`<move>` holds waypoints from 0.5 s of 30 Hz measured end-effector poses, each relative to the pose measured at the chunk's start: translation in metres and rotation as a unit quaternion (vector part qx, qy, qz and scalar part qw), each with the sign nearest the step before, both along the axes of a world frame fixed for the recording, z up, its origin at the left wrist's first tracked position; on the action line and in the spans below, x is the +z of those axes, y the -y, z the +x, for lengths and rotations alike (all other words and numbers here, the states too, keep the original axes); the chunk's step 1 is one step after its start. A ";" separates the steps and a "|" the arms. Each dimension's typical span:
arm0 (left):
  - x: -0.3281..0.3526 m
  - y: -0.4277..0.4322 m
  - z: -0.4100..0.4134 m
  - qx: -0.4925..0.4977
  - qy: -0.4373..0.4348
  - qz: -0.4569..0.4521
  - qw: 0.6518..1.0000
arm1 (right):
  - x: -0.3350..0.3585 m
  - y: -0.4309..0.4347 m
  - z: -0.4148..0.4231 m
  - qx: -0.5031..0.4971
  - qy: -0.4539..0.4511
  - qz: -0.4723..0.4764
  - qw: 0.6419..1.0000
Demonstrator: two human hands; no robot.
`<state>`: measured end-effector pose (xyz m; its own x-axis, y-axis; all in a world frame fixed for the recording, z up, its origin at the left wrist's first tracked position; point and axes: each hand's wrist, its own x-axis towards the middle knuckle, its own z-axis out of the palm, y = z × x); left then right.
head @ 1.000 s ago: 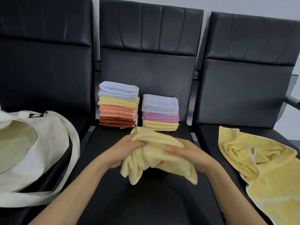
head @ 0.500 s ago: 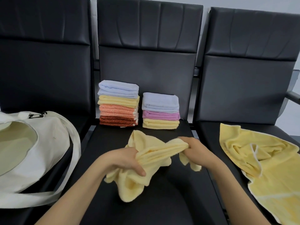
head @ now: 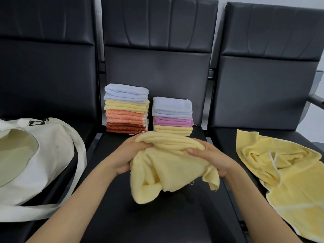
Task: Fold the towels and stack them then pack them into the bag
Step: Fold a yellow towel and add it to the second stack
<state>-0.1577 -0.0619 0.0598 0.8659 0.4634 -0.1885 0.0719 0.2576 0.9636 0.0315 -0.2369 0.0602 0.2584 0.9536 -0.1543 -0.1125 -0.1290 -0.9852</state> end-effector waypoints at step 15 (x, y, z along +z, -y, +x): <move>-0.012 -0.013 -0.011 -0.193 -0.273 0.398 0.854 | -0.017 0.004 0.010 0.031 0.463 -0.196 0.864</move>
